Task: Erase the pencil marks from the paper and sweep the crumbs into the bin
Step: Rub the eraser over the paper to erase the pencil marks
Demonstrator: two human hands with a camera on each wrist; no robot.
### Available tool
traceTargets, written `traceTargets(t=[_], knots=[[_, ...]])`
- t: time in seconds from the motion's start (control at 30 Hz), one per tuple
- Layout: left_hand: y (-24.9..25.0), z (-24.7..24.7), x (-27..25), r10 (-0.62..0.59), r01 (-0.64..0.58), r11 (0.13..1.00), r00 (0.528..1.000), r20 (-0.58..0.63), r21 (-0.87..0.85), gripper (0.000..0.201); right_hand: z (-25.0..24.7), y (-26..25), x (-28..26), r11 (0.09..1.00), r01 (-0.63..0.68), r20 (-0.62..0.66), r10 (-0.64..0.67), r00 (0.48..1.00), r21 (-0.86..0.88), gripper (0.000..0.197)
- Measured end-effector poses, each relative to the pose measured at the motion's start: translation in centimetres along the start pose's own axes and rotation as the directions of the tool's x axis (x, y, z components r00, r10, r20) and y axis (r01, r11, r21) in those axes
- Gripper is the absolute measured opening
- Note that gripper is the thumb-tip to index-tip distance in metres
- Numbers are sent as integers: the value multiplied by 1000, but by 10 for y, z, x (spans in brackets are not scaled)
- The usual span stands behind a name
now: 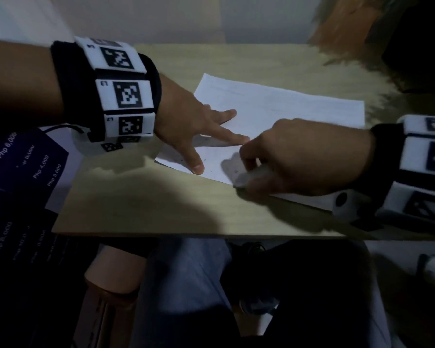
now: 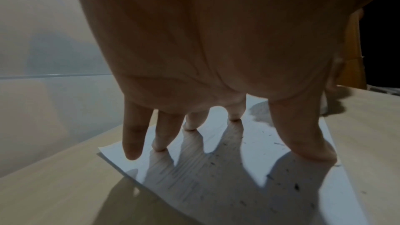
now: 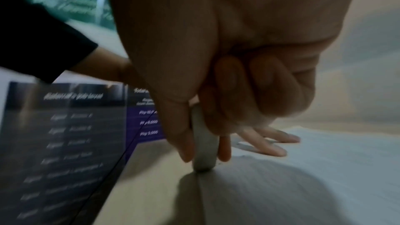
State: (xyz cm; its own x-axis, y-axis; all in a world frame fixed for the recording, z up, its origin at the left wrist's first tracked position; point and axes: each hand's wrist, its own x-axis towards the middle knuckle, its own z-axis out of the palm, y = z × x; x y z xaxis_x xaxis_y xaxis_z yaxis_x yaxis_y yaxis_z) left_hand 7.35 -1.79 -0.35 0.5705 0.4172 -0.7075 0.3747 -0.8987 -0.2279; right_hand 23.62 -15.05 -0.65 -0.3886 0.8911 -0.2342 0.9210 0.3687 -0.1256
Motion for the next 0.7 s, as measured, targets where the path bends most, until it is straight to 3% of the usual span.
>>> traceTargets(t=[0.17,0.27,0.4,0.5,0.57,0.63,0.7], knots=[[-6,-3,0,10,-11,999,999,-39,-40,101,-7,24,6,997,-57,-80,62,995,60,44],[-6,-3,2,32,-33,988,999,-6,-151,105,-5,17,4,990,18,-8,-17,1000,138,45],[-1,-4,6,10,-10,998,1000,-13,-58,101,-10,23,15,994,-47,6,46,999,103,50],[-1,-3,6,25,-25,999,1000,-16,-25,100,-6,23,16,995,-99,-104,97,990,-13,34],[0,-3,6,37,-38,998,999,-12,-43,95,3,9,8,1000,-21,-137,19,990,-10,30],[0,-3,6,30,-31,998,999,-10,-51,93,2,2,6,997,36,-73,-31,997,66,35],[1,-4,7,13,-13,1000,1000,-11,-26,96,-6,13,14,995,-24,-33,27,999,101,33]])
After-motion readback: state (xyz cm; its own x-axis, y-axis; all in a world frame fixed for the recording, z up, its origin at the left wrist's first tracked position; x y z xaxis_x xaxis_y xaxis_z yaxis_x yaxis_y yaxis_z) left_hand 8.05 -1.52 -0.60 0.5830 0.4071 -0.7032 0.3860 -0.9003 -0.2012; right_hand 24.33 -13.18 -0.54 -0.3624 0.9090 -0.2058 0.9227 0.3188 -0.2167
